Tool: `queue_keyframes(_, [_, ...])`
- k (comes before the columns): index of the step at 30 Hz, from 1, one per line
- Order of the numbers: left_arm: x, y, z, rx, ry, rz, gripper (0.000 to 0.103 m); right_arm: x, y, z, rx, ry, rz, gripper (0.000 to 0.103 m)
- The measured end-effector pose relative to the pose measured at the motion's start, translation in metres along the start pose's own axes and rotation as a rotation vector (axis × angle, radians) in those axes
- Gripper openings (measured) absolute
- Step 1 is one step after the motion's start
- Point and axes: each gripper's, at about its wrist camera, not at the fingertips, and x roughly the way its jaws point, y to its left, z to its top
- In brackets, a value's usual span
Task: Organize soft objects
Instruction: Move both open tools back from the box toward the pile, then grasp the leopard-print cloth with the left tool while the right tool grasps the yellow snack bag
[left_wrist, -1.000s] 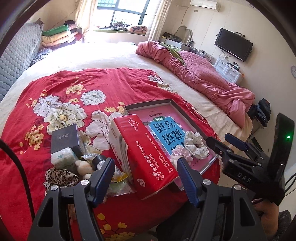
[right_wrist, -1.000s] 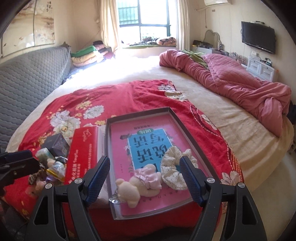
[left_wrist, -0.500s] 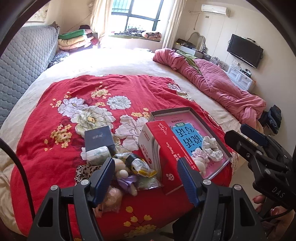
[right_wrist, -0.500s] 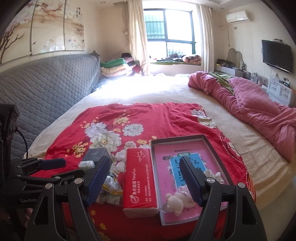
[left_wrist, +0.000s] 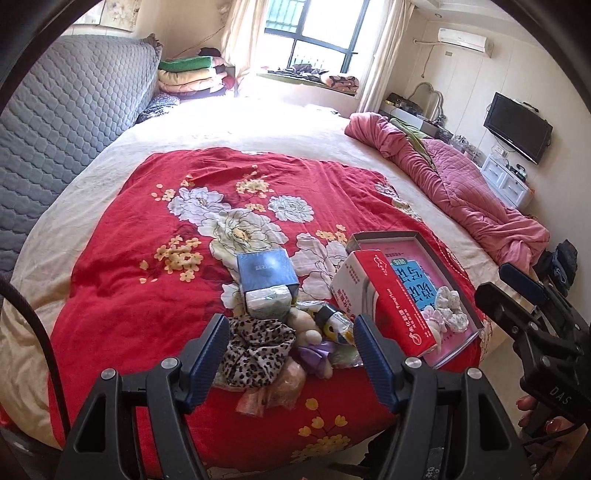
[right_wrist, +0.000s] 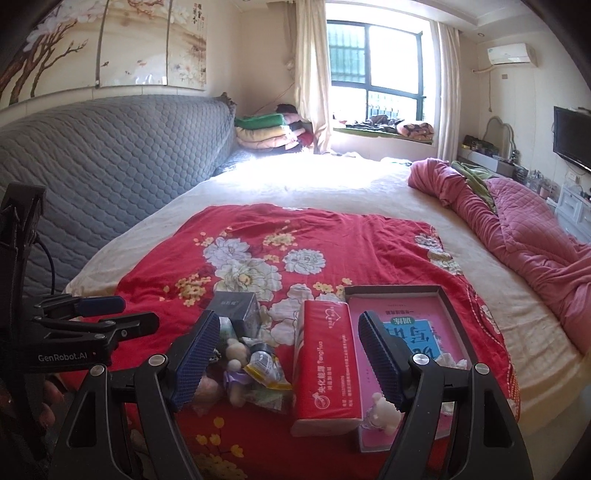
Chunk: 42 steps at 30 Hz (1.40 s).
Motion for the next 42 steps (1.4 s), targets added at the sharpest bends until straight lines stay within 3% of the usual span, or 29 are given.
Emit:
queue_keyframes(13, [-0.007,0.055,-0.007,-0.089,0.004,0.048,0.069,0.012,0.01,-0.006,-0.032,0.016,0.009,0.079])
queue_keyframes(20, [0.003,0.067,-0.017,-0.105,0.031,0.054,0.069,0.026,0.018,-0.018,-0.061,0.047,0.016,0.079])
queue_keyframes(33, [0.061,0.059,-0.042,-0.117,0.152,-0.05,0.069,0.067,0.023,-0.05,-0.129,0.13,0.009,0.079])
queue_keyframes(42, [0.094,0.057,-0.045,-0.119,0.203,-0.077,0.069,0.117,0.043,-0.068,-0.331,0.21,-0.061,0.079])
